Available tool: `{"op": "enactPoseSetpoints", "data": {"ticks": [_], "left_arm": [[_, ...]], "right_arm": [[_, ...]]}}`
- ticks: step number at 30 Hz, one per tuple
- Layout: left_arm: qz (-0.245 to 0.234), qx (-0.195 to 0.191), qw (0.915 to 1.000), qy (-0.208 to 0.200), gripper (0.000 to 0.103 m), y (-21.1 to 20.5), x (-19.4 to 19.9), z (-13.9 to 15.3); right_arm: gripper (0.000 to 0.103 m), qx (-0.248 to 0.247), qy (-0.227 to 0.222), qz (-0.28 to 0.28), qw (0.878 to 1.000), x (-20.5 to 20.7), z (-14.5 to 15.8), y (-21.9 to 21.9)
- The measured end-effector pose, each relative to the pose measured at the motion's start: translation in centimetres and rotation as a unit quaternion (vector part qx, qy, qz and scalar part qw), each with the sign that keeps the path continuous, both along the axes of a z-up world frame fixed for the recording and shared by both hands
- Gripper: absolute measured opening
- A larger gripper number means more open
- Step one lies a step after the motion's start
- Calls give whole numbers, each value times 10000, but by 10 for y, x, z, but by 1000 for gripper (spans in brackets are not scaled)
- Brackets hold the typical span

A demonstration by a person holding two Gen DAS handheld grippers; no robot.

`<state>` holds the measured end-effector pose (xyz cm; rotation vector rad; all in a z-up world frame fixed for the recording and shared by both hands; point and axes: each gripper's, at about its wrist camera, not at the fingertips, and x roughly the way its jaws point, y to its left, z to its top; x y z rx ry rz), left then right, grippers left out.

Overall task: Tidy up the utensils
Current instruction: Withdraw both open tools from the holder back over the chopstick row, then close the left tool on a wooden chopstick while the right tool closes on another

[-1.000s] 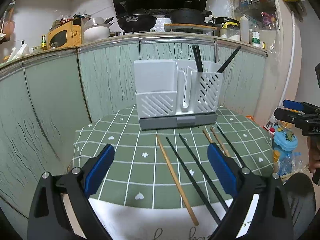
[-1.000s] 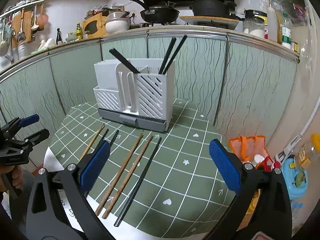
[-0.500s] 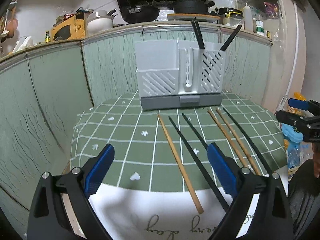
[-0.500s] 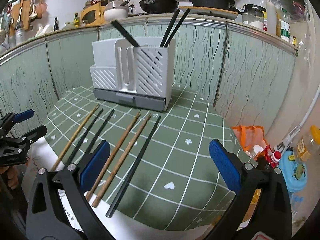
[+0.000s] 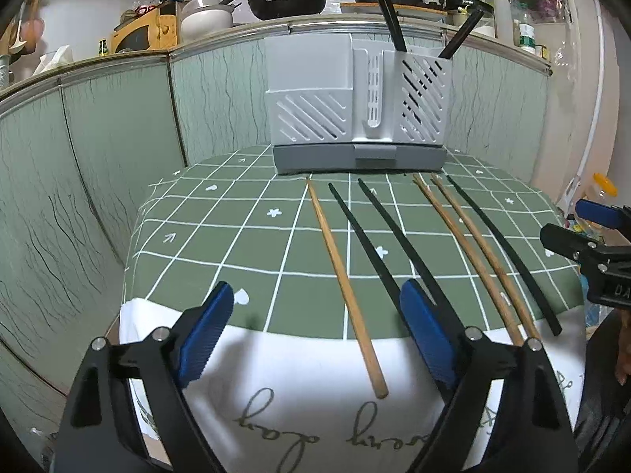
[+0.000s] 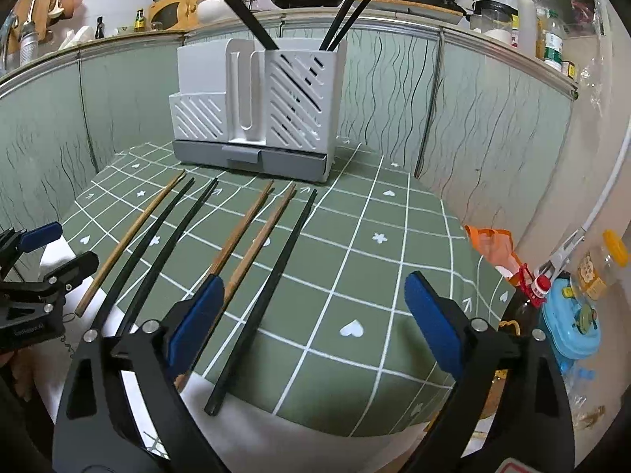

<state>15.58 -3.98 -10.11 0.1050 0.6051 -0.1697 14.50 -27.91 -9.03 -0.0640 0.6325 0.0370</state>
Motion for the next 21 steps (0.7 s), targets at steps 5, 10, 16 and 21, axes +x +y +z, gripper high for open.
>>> {"op": "enactPoseSetpoints", "data": {"ticks": [5, 10, 16, 21], "left_arm": [[31, -25, 9998, 198, 68, -3, 2, -12], [24, -69, 9996, 268, 61, -5, 0, -19], [-55, -92, 9996, 250, 46, -9, -2, -19], [-78, 4, 9997, 237, 36, -15, -4, -18]], "right_arm": [[73, 68, 180, -41, 9998, -2, -12, 8], [62, 118, 271, -65, 9995, -5, -22, 15], [40, 170, 334, -25, 9993, -8, -30, 20], [34, 89, 358, -1, 9993, -11, -34, 26]]}}
